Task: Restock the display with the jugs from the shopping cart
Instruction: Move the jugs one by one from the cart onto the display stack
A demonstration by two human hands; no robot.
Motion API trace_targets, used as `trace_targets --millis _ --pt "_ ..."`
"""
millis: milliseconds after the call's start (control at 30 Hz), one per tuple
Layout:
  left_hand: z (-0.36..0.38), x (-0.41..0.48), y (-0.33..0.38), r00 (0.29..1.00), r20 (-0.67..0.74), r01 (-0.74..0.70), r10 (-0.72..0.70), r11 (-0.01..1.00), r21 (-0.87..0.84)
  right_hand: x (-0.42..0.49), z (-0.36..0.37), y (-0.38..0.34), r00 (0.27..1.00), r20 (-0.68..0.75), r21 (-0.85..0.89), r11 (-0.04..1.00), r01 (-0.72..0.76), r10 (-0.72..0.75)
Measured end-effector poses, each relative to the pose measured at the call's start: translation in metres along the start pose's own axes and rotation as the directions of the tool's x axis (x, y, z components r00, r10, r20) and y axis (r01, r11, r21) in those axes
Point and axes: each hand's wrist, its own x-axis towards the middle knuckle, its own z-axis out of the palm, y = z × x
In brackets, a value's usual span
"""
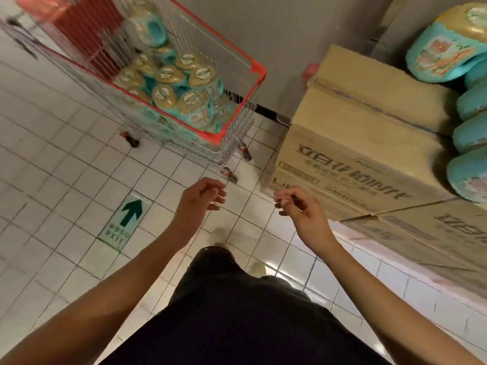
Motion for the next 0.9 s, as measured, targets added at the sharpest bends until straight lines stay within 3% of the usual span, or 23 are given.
trace_targets --millis 233,467,600,900 --pt "-0.14 -0.065 -0.028 0.972 -0.233 0.017 -0.033 0.997 -0.07 0.034 0.143 -0.043 0.97 0.236 0.001 0.998 0.059 -0.058" --pt "-0.29 -0.091 -0.054 0.866 -0.468 0.102 -0.177 0.978 -0.18 0.105 0.294 -0.089 0.941 0.337 -0.033 0.999 0.025 -0.012" --pt "-0.356 -0.073 -0.053 0.839 -0.508 0.118 -0.197 0.976 -0.183 0.144 0.353 -0.113 0.921 0.388 -0.027 0.999 0.046 -0.032" --pt "-0.448 0.069 0.005 0.887 -0.455 0.015 -0.083 0.989 -0.149 0.247 0.398 -0.138 0.942 0.337 -0.05 0.999 0.007 0.01"
